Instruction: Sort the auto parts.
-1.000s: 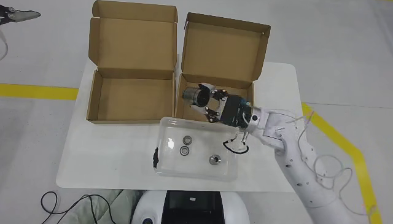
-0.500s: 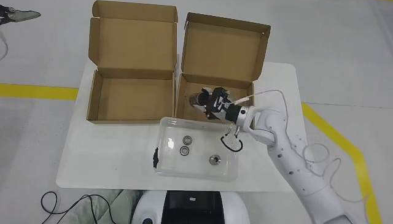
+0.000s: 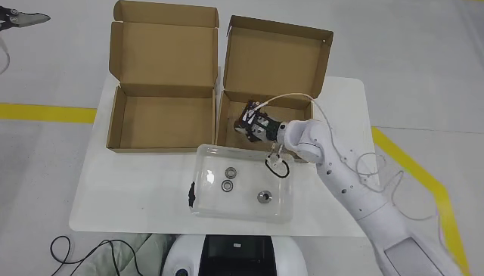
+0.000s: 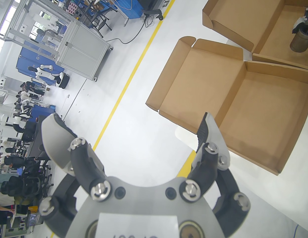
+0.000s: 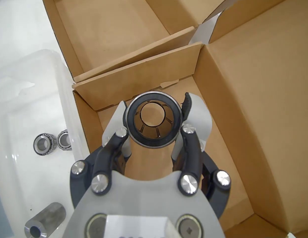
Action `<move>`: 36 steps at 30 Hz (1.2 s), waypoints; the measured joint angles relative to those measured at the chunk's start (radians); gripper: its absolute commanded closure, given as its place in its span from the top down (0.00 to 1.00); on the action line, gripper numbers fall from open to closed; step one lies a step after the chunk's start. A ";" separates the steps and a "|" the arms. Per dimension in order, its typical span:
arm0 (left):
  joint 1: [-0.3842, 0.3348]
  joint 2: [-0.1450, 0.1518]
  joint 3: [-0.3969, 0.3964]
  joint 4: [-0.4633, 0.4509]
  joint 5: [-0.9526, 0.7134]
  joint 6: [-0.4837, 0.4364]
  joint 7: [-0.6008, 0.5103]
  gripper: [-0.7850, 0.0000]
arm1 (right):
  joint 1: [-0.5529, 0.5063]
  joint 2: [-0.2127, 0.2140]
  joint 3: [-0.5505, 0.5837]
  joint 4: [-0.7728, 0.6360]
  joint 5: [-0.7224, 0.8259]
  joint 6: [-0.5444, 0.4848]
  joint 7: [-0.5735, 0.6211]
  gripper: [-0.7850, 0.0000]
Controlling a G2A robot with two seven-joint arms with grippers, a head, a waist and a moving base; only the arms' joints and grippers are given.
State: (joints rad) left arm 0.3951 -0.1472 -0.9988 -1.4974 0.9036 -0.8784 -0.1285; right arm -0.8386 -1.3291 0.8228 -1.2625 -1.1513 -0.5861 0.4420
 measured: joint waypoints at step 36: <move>0.000 0.000 0.000 0.000 0.000 0.000 0.000 1.00 | 0.074 -0.042 -0.028 0.033 -0.017 0.049 0.009 0.81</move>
State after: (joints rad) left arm 0.3951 -0.1472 -0.9988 -1.4974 0.9036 -0.8784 -0.1285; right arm -0.7649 -1.3715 0.7951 -1.2296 -1.1679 -0.5370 0.4513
